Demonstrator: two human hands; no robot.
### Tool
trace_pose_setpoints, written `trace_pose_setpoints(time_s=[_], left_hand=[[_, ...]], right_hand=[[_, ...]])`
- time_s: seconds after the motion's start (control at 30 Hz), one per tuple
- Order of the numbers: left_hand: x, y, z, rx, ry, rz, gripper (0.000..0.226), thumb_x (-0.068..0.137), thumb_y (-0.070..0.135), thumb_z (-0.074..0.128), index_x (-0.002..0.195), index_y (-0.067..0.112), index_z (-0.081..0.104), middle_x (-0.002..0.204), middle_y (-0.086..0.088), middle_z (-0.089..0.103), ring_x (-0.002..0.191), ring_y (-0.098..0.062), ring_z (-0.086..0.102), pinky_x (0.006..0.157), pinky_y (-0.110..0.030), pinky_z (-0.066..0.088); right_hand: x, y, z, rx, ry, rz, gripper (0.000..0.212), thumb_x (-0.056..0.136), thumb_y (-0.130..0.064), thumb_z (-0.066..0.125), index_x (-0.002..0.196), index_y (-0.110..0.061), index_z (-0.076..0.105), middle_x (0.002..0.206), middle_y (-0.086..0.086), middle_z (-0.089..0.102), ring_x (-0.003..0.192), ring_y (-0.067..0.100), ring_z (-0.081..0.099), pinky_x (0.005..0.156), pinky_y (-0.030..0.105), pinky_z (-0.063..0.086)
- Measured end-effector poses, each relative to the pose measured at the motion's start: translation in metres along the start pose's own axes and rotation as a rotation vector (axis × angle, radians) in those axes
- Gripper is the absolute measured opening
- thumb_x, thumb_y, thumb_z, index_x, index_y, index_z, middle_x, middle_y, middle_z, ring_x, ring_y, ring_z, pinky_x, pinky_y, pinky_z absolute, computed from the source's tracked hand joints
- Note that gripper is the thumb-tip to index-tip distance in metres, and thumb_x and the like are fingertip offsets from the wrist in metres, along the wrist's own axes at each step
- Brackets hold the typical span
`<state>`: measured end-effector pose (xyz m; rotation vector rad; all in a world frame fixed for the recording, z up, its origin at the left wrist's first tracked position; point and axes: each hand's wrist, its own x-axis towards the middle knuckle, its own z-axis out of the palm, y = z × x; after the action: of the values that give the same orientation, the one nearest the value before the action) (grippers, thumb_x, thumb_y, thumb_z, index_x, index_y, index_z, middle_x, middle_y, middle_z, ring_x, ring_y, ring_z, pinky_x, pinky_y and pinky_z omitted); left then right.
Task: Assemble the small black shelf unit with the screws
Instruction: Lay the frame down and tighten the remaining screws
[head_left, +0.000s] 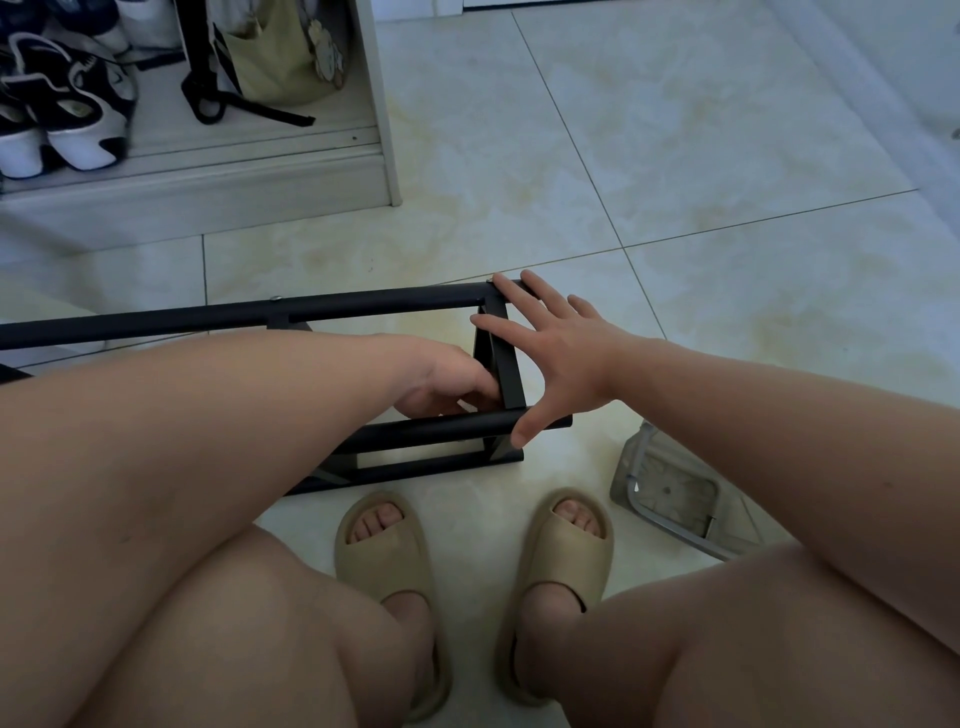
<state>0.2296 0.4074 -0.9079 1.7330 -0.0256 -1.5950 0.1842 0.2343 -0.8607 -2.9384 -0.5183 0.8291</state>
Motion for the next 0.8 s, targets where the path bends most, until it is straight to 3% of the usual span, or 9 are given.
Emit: trace_pose_setpoints(time_s=[0.03, 0.13, 0.27, 0.37, 0.5, 0.6, 0.7, 0.8], left_hand=[[-0.0006, -0.0005, 0.0001, 0.009, 0.001, 0.005, 0.017, 0.094, 0.013, 0.062, 0.106, 0.018, 0.073, 0.114, -0.002, 0.074, 0.098, -0.018, 0.067, 0.084, -0.028, 0.055], [-0.001, -0.0007, -0.0006, 0.024, 0.017, 0.011, 0.015, 0.091, 0.014, 0.068, 0.103, 0.02, 0.074, 0.111, 0.0, 0.075, 0.1, -0.018, 0.066, 0.09, -0.03, 0.051], [-0.0002, 0.0014, -0.0005, -0.021, 0.018, 0.008, 0.017, 0.091, 0.004, 0.063, 0.092, 0.018, 0.072, 0.098, -0.001, 0.073, 0.096, -0.02, 0.064, 0.087, -0.031, 0.048], [-0.0026, 0.003, -0.0009, -0.038, -0.006, 0.004, 0.023, 0.092, 0.0, 0.058, 0.093, 0.019, 0.071, 0.105, 0.002, 0.072, 0.096, -0.018, 0.065, 0.083, -0.029, 0.05], [-0.0032, 0.0014, 0.0, -0.016, 0.001, -0.011, 0.023, 0.094, 0.009, 0.059, 0.112, 0.015, 0.071, 0.12, -0.003, 0.072, 0.106, -0.022, 0.065, 0.094, -0.032, 0.05], [-0.0036, -0.0008, 0.0006, 0.015, 0.001, -0.005, 0.015, 0.095, 0.017, 0.061, 0.106, 0.02, 0.072, 0.106, -0.001, 0.074, 0.096, -0.019, 0.065, 0.079, -0.029, 0.054], [-0.0024, -0.0007, 0.0001, 0.032, 0.028, 0.01, 0.012, 0.093, 0.018, 0.066, 0.102, 0.021, 0.073, 0.106, 0.001, 0.074, 0.107, -0.022, 0.065, 0.102, -0.037, 0.047], [-0.0011, 0.0007, 0.0009, 0.021, 0.047, 0.021, 0.01, 0.09, 0.011, 0.067, 0.093, 0.018, 0.074, 0.097, -0.001, 0.076, 0.1, -0.021, 0.066, 0.094, -0.034, 0.049]], right_hand=[[0.0001, 0.0, 0.0001, 0.0, 0.0, 0.0, 0.14, 0.047, -0.095, 0.064, 0.157, -0.046, -0.006, 0.162, -0.009, -0.034, 0.151, 0.021, -0.03, 0.123, 0.062, 0.006], [0.0001, -0.0001, 0.0005, 0.0, 0.001, 0.0, 0.14, 0.047, -0.096, 0.064, 0.157, -0.046, -0.006, 0.162, -0.009, -0.034, 0.151, 0.022, -0.03, 0.123, 0.062, 0.006], [0.0003, 0.0003, 0.0005, 0.002, 0.004, -0.001, 0.14, 0.047, -0.096, 0.064, 0.158, -0.046, -0.006, 0.163, -0.008, -0.033, 0.151, 0.021, -0.03, 0.123, 0.062, 0.006], [0.0004, 0.0004, 0.0007, 0.003, 0.002, -0.001, 0.14, 0.047, -0.096, 0.063, 0.158, -0.045, -0.006, 0.162, -0.009, -0.034, 0.151, 0.021, -0.03, 0.123, 0.062, 0.006], [0.0002, 0.0005, 0.001, 0.009, -0.001, -0.001, 0.14, 0.048, -0.095, 0.065, 0.157, -0.046, -0.006, 0.162, -0.009, -0.035, 0.151, 0.021, -0.03, 0.123, 0.062, 0.006], [0.0, 0.0002, 0.0007, 0.01, -0.001, -0.001, 0.139, 0.048, -0.095, 0.065, 0.157, -0.046, -0.006, 0.162, -0.009, -0.034, 0.151, 0.021, -0.03, 0.123, 0.062, 0.006], [-0.0002, 0.0002, 0.0003, 0.005, -0.002, -0.001, 0.14, 0.047, -0.096, 0.063, 0.158, -0.046, -0.006, 0.162, -0.009, -0.035, 0.151, 0.022, -0.03, 0.123, 0.061, 0.006], [0.0002, 0.0002, 0.0001, 0.006, -0.002, -0.002, 0.14, 0.047, -0.096, 0.062, 0.158, -0.045, -0.006, 0.162, -0.009, -0.034, 0.151, 0.022, -0.03, 0.123, 0.061, 0.006]])
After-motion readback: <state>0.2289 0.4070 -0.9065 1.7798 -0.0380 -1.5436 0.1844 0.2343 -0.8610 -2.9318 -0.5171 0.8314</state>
